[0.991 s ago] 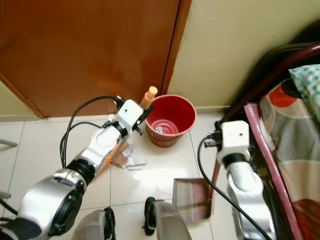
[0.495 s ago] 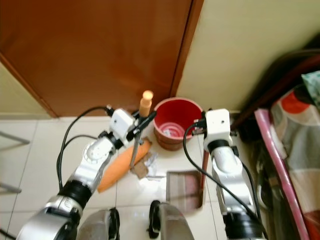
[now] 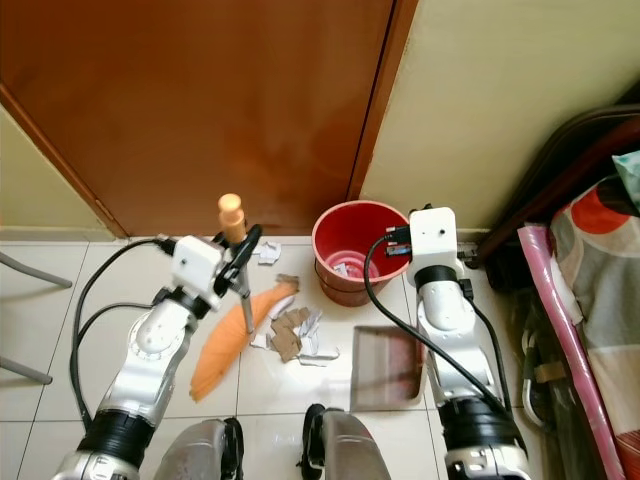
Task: Sweep floor
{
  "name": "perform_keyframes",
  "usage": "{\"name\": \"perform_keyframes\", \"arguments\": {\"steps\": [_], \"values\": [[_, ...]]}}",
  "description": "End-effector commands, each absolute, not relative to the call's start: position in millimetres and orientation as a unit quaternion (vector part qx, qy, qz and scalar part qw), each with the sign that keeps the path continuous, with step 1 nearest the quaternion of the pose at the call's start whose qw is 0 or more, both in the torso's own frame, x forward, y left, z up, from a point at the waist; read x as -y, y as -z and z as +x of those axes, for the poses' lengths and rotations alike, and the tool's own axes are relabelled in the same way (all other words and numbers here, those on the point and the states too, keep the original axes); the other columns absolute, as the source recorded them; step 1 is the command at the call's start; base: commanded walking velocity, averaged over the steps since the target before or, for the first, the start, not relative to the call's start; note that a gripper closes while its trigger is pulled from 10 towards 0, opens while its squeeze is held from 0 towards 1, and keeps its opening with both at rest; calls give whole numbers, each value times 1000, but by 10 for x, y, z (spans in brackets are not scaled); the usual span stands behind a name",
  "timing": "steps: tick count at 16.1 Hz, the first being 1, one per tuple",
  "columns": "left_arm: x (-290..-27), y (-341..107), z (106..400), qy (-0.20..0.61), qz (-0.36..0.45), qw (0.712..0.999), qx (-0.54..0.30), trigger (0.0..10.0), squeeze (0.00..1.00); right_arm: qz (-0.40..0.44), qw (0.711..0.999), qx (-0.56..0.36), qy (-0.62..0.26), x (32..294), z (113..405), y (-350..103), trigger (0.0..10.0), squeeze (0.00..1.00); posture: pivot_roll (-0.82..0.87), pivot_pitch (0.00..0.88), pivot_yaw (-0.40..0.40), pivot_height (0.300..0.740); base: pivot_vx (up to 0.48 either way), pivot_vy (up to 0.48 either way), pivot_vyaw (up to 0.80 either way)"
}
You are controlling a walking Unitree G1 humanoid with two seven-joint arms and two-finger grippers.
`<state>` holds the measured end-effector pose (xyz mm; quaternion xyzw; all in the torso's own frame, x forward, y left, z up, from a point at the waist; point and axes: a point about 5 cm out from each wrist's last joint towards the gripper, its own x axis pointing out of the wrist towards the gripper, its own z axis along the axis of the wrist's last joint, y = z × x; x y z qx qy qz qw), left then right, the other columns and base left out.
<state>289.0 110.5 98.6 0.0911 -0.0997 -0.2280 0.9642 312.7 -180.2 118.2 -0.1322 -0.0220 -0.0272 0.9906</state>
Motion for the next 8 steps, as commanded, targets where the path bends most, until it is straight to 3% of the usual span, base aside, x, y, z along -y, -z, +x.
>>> {"name": "perform_keyframes", "arguments": {"steps": [1,8], "values": [[-1122,-903,2845,224,85,968,78,10000,0,-133,990,27,34,1821,3133,-1195,10000,0,17,127,-49,740,0,0,0],[-990,-894,2720,244,69,966,41,10000,0,-118,992,24,42,1843,3125,-1064,10000,0,2,81,-45,740,0,-309,0]]}}
